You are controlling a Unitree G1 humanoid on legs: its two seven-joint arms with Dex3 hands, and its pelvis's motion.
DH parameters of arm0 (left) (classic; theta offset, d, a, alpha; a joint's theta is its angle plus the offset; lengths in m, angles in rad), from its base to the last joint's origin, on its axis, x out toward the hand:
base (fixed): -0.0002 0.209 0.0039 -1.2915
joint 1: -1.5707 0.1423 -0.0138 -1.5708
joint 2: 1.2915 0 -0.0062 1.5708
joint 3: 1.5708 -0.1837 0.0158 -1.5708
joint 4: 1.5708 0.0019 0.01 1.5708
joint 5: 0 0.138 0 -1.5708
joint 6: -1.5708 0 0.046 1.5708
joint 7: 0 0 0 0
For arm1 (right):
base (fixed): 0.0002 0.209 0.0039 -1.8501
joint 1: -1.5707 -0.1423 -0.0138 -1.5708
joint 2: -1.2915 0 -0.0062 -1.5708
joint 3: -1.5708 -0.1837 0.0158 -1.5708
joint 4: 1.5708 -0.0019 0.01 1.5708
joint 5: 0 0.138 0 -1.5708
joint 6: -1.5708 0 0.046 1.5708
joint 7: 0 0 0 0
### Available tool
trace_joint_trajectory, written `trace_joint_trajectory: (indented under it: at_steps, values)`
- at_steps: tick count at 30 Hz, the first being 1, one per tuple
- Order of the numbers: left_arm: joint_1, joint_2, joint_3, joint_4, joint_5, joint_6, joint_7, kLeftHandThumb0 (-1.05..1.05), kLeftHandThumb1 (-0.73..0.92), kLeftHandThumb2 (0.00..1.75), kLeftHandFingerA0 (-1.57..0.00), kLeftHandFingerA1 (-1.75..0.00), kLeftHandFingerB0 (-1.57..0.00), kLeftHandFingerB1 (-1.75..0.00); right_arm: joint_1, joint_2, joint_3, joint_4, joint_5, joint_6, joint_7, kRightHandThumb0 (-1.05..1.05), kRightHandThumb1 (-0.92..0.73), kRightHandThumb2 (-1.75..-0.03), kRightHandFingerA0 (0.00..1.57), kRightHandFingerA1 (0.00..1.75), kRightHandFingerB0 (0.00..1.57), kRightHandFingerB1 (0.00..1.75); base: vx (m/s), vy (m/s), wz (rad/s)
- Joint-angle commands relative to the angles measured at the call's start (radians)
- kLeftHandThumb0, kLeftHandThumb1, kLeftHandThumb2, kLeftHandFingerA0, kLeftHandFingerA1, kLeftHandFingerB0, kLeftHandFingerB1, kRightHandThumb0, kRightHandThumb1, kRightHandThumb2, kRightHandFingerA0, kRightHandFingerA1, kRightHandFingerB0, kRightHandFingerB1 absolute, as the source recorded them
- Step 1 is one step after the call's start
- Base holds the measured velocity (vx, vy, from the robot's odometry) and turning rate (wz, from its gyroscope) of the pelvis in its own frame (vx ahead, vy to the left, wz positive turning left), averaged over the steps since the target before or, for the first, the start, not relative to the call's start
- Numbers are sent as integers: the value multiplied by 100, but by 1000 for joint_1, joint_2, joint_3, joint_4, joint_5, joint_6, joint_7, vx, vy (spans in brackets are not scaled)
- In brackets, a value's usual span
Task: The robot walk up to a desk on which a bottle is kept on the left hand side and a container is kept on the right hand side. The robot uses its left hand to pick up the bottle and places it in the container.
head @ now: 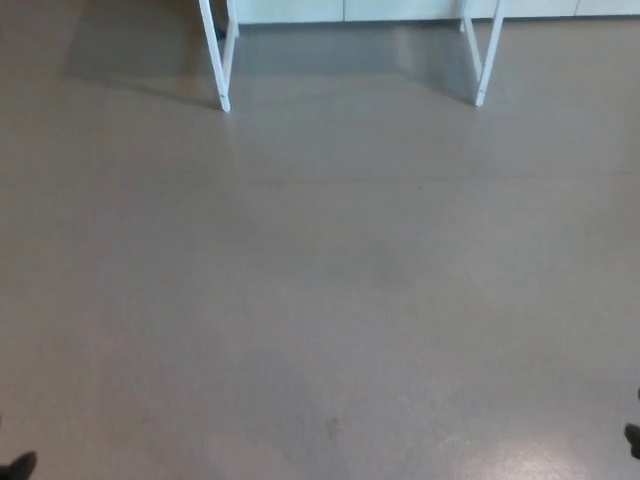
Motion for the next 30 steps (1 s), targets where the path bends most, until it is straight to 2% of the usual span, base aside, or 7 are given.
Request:
trace_joint_trajectory:
  at_steps: [1,7,8,9,21,23,30]
  values:
    - [7,9,15,19,-40,-39,-66,-38,56,63,-52,-44,-27,-34,-3,-21,-25,40,42,-88,51,-56,-22,-57,87,50,75,47,76,-26,-7]
    - [4,13,6,21,-30,-54,-67,-35,55,57,-54,-40,-31,-31,-18,-27,-20,66,38,-104,52,-57,-22,-58,87,49,75,47,130,67,-10]
    - [-2,16,1,32,-21,-57,-62,-42,44,73,-51,-52,-26,-41,-19,-29,-16,71,34,-110,48,-53,-27,-50,90,48,77,44,154,112,-30]
    - [-6,15,1,41,-21,-58,-61,-33,57,58,-59,-43,-32,-32,-20,-31,-17,74,34,-112,47,-55,-28,-50,92,48,77,44,168,123,-15]
    - [38,11,-28,57,-6,-96,-58,-35,58,58,-67,-44,-35,-32,16,-46,-5,103,29,-132,58,-56,-29,-51,92,48,76,44,208,32,6]
    - [53,9,-31,61,-4,-105,-54,-43,47,74,-63,-55,-30,-42,29,-45,1,104,23,-135,51,-57,-29,-51,92,48,77,44,275,-152,9]
    - [47,12,-42,75,-5,-103,-49,-33,59,57,-69,-43,-35,-32,21,-52,26,114,12,-137,57,-58,-30,-51,91,47,77,44,344,-197,18]
